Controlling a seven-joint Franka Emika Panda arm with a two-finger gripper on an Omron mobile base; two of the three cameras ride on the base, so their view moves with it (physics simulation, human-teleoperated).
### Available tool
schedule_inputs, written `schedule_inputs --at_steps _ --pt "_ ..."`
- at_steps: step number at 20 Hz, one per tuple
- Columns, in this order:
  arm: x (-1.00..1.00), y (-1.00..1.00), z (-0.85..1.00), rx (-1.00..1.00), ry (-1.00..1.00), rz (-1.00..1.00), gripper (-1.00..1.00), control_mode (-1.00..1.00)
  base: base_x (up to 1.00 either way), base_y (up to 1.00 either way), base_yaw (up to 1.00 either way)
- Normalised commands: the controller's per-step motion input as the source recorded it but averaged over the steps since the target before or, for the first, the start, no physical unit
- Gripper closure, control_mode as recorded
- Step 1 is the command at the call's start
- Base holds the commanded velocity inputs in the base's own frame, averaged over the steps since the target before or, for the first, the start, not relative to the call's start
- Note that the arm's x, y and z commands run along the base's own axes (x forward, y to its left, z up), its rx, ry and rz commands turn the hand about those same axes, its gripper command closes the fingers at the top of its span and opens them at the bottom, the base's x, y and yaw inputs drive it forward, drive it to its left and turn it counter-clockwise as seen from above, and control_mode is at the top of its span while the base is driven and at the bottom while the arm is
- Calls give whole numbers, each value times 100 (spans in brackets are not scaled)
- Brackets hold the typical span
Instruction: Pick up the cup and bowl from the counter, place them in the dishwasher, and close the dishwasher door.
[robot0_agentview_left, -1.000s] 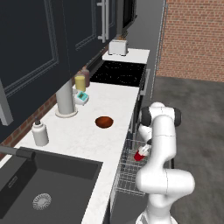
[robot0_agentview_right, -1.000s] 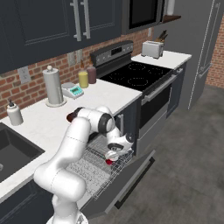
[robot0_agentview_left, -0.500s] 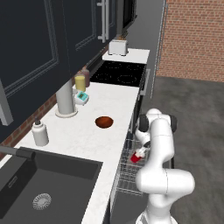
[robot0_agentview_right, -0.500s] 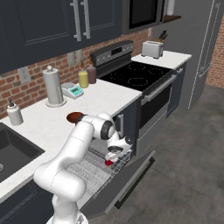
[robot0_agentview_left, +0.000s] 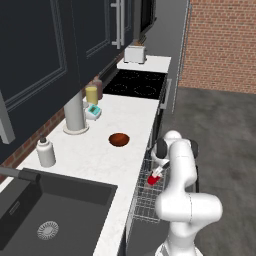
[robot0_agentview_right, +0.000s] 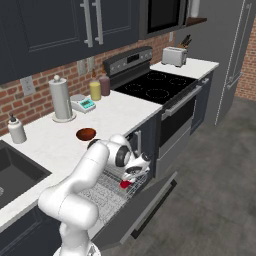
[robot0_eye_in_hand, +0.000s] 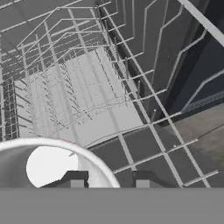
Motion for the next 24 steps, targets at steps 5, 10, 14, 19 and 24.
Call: schedule_inputs --at_steps 5,10,14,19,24 --pt "-40 -89 -64 -4 0 0 -100 -100 0 0 0" --pt "-57 -93 -44 -1 0 0 -100 -100 0 0 0" --pt "-56 -8 36 1 -22 -2 -100 -100 0 0 0" --pt "-81 0 74 0 -32 -5 -100 -100 0 0 0" --pt "-77 44 41 0 -33 -9 -100 -100 0 0 0"
